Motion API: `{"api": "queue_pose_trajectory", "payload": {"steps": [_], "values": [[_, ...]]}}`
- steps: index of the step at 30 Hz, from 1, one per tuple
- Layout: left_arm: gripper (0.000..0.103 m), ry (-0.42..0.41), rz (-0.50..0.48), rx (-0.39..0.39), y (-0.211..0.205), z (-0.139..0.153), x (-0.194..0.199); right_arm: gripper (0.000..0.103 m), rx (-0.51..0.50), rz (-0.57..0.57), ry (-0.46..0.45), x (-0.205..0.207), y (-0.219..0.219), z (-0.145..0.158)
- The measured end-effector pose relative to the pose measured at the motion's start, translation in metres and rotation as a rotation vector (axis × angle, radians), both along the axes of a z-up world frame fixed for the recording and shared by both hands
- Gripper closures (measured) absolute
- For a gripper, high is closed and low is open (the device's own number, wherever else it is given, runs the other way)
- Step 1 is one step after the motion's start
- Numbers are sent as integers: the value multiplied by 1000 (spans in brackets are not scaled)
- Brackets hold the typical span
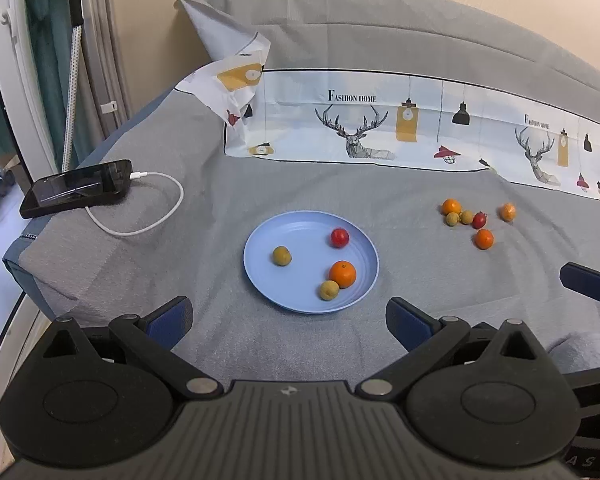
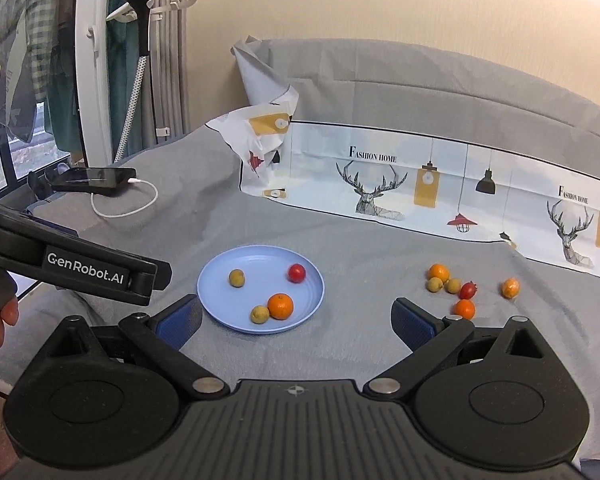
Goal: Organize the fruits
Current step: 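Withdraw both open tools up and away from the plate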
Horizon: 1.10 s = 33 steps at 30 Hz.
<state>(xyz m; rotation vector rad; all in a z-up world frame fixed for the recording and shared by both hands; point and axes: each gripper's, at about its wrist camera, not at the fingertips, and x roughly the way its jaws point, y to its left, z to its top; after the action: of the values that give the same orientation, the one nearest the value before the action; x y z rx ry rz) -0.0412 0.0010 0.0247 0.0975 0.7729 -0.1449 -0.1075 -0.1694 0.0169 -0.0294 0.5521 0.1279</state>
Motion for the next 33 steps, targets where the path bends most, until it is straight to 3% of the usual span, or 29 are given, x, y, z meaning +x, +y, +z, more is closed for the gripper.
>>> {"api": "queue_pose_trajectory", "payload": {"steps": [33], "values": [[0, 17, -11, 21, -3, -4, 2, 2, 7, 11, 4, 0, 0, -1]]}}
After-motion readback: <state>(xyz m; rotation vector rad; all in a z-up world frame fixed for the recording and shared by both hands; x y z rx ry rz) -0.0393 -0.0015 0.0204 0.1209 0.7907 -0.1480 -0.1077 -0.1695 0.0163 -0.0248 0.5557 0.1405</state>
